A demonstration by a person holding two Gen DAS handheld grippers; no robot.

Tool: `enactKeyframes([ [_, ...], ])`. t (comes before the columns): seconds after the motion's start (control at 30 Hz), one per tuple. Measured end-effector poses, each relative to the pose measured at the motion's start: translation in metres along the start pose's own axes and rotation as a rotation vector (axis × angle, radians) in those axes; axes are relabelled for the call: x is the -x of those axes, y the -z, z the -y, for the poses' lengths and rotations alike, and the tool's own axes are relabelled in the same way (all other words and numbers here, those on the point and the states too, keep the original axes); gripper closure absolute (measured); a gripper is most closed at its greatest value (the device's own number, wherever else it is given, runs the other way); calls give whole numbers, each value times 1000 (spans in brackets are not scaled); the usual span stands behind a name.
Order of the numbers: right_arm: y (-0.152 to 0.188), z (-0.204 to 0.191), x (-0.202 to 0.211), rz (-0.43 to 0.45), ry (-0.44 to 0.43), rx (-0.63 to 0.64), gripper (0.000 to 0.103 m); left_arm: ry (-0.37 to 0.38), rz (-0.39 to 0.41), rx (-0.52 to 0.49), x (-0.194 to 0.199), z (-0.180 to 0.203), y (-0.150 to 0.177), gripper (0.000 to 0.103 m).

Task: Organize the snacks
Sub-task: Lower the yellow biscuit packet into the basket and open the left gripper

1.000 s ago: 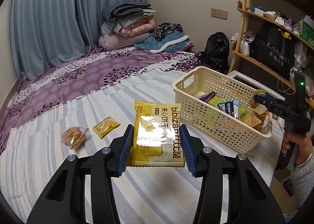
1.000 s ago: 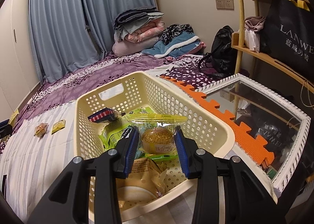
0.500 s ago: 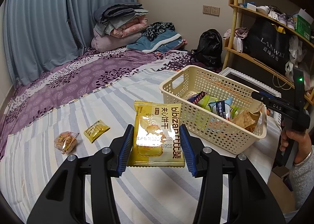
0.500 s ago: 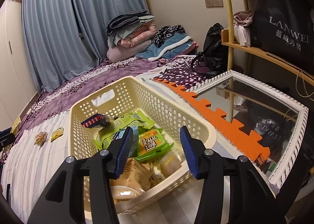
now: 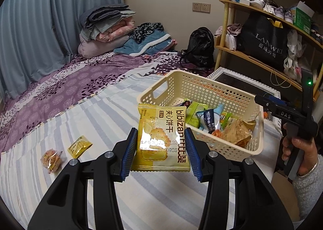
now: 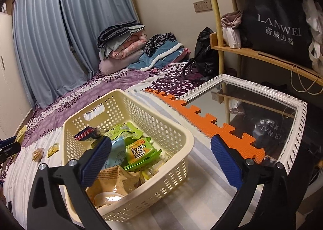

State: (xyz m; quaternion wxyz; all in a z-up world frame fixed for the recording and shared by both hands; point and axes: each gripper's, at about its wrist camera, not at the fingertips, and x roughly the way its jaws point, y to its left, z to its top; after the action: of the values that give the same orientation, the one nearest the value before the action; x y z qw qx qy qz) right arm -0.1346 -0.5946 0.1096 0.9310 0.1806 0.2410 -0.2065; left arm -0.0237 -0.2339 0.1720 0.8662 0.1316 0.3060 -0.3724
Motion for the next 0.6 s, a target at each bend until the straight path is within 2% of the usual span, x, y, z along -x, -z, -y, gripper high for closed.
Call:
enactKeyframes([
  [0.23, 2, 14, -4, -25, 31, -35, 5, 48, -12, -28, -21, 23, -13, 55],
  [0.37, 3, 24, -6, -64, 39, -97, 5, 81, -24, -38, -37, 37, -21, 55],
  [0.6, 6, 35, -1, -47, 41, -113, 5, 124, -41, -67, -63, 61, -33, 55],
])
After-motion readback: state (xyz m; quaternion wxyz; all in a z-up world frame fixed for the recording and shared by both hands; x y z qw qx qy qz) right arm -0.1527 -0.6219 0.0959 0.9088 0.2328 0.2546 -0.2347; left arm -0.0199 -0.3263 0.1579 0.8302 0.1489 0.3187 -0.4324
